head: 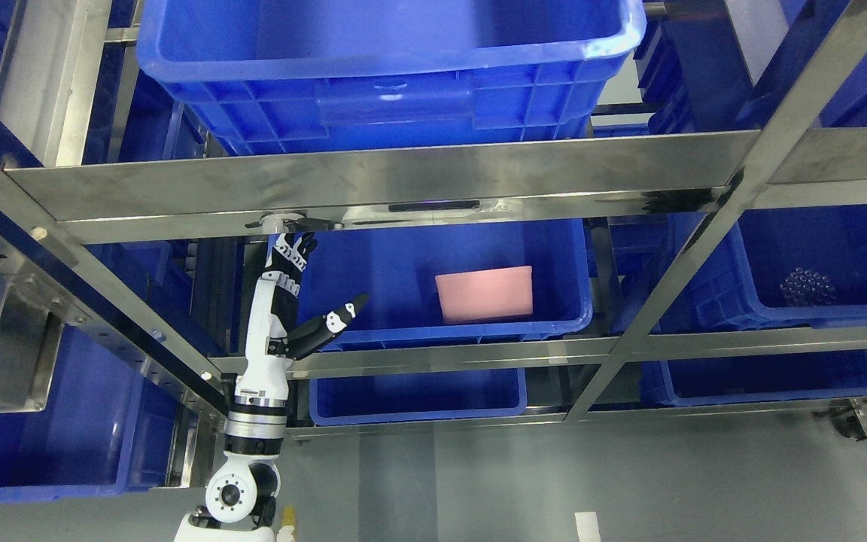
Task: Place storage box into left shelf container
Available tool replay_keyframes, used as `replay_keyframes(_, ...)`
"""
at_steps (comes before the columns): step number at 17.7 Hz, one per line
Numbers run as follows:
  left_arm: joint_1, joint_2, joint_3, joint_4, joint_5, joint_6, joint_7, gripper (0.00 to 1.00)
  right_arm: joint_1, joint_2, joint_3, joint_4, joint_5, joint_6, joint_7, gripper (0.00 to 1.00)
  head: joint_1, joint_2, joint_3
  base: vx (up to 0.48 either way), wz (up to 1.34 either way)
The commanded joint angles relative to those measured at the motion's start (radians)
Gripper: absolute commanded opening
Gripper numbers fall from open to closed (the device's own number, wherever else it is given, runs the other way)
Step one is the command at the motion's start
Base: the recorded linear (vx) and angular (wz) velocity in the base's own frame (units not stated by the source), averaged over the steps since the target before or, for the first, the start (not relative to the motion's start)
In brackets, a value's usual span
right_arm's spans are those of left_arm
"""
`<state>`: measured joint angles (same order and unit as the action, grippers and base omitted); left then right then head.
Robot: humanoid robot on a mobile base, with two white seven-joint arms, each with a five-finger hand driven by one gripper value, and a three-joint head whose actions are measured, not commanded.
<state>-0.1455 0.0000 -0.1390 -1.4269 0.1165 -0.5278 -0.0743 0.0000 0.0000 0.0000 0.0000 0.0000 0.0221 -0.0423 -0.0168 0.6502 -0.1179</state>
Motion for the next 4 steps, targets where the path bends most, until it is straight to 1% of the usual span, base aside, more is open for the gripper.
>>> replay_keyframes(1,0.069,0.017,-0.001,-0.172,0.006,0.006,0.001,0.99,0.009,-0.017,-0.005,-0.017,0.002,-0.001,-0.001,1.0,0.0,0.0,0.0,0.0,0.0)
replay_keyframes(4,0.09,0.017,0.009,-0.172,0.006,0.014,0.001,0.99,0.009,-0.017,-0.005,-0.017,0.002,-0.001,-0.001,1.0,0.0,0.0,0.0,0.0,0.0)
